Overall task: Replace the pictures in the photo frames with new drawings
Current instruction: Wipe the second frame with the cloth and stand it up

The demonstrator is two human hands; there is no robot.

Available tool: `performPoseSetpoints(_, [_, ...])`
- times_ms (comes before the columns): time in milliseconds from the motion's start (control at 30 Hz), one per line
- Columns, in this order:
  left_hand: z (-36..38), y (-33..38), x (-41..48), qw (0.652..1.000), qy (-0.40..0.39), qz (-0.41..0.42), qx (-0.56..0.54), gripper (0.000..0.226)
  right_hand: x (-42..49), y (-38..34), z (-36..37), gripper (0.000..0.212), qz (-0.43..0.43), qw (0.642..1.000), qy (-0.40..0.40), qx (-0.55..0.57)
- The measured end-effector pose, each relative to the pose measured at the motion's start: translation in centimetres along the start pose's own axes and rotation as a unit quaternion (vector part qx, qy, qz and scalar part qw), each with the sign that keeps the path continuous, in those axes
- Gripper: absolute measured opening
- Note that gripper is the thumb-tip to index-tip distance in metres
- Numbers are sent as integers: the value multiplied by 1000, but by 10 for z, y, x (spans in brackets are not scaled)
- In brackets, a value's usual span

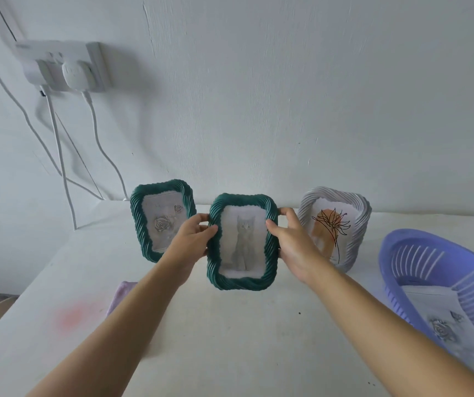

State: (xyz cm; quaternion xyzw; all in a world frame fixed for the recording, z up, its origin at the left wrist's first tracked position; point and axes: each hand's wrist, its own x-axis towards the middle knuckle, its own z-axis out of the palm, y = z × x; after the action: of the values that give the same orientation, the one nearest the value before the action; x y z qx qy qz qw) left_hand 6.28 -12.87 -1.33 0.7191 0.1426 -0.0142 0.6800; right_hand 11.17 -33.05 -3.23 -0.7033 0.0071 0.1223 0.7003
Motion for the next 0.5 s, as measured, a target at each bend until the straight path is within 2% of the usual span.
performPoseSetpoints(267, [15, -6, 44, 997, 17, 62, 39, 43, 44, -7, 9, 15, -45, 996, 75, -25])
performPoseSetpoints(500, [22, -17, 66, 994, 26, 84, 59, 55, 62, -3, 12, 17, -85, 991, 93, -53])
